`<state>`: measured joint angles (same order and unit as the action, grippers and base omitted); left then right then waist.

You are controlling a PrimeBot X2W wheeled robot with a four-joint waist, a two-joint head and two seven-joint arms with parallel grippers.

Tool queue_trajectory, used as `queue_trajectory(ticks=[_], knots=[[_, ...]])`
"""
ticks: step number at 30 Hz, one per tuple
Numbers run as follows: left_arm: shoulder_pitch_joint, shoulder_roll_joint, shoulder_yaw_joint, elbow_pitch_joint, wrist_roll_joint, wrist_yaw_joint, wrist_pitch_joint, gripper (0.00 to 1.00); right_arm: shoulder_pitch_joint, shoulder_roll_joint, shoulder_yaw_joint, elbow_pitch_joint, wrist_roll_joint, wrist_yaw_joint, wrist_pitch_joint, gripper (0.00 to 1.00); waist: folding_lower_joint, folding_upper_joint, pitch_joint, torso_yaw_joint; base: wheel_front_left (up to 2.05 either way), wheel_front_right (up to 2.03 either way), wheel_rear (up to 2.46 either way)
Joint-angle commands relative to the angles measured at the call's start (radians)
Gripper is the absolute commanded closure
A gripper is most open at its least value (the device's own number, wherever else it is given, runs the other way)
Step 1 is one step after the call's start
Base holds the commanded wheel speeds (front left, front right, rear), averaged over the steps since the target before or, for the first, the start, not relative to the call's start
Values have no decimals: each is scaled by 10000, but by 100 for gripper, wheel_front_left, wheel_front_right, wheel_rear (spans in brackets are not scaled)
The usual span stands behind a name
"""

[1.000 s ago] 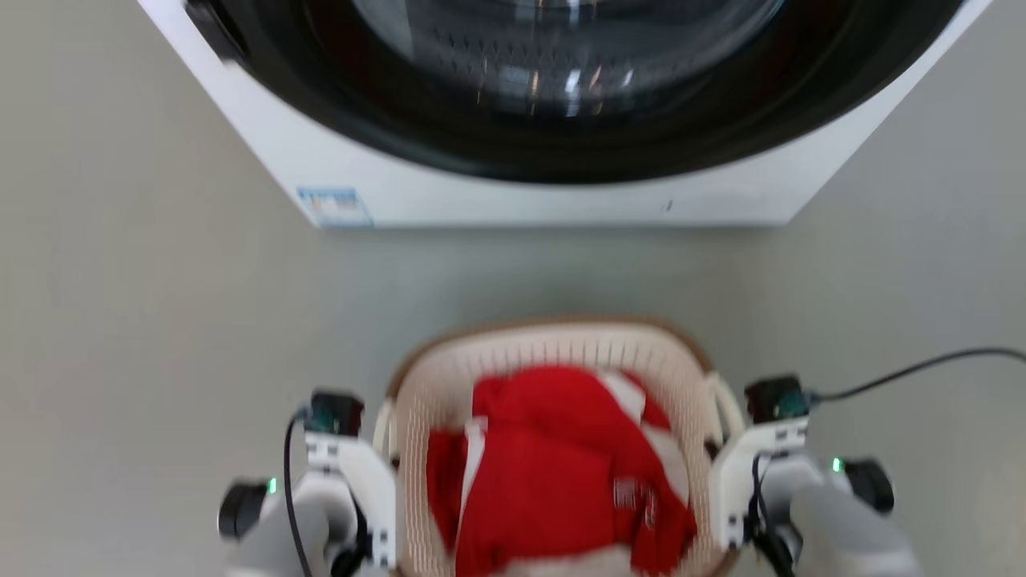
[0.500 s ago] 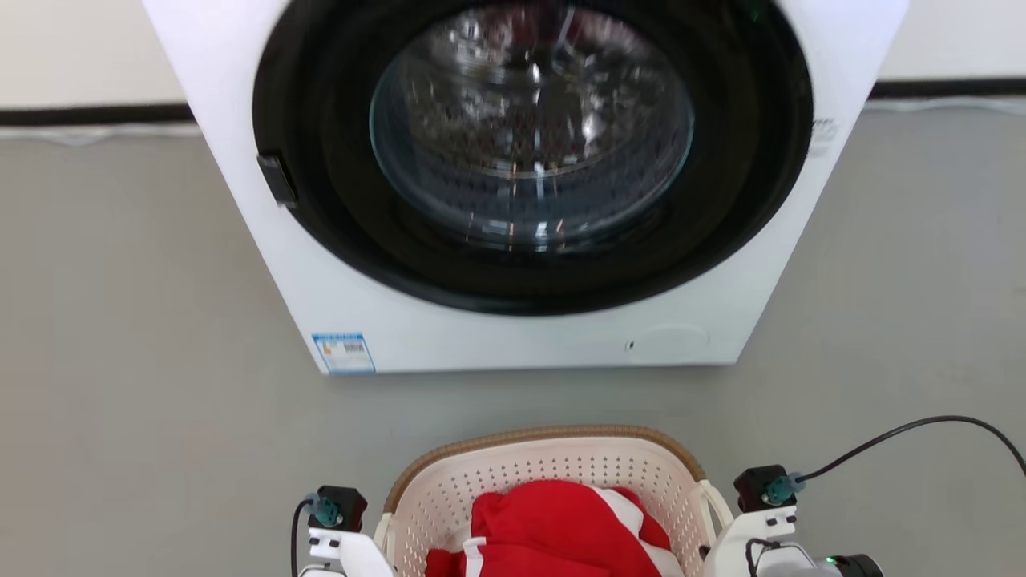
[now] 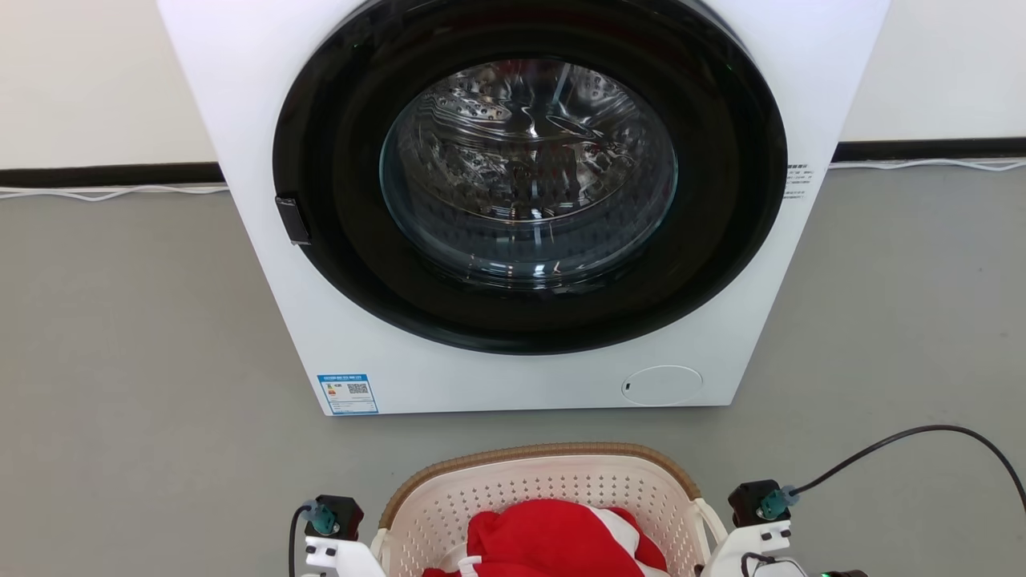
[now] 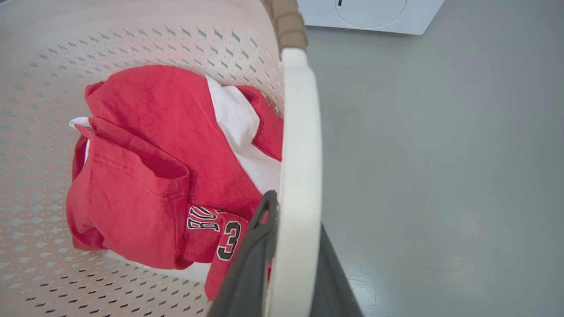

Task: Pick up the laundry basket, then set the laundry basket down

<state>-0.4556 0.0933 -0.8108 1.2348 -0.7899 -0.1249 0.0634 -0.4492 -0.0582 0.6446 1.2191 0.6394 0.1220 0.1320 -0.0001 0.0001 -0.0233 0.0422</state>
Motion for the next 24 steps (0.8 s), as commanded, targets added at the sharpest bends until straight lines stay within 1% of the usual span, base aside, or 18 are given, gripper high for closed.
queue_trajectory(ticks=[1, 24], knots=[[-118, 284, 99, -112, 23, -57, 14, 100, -123, 80, 269, -166, 51, 87, -76, 100, 1, -1, -33, 11, 0, 0, 0], [-203, 346, -391, -19, -470, -57, 26, 100, -365, 80, 1010, 131, 772, 87, -281, 100, 1, -1, -169, -23, 0, 0, 0]])
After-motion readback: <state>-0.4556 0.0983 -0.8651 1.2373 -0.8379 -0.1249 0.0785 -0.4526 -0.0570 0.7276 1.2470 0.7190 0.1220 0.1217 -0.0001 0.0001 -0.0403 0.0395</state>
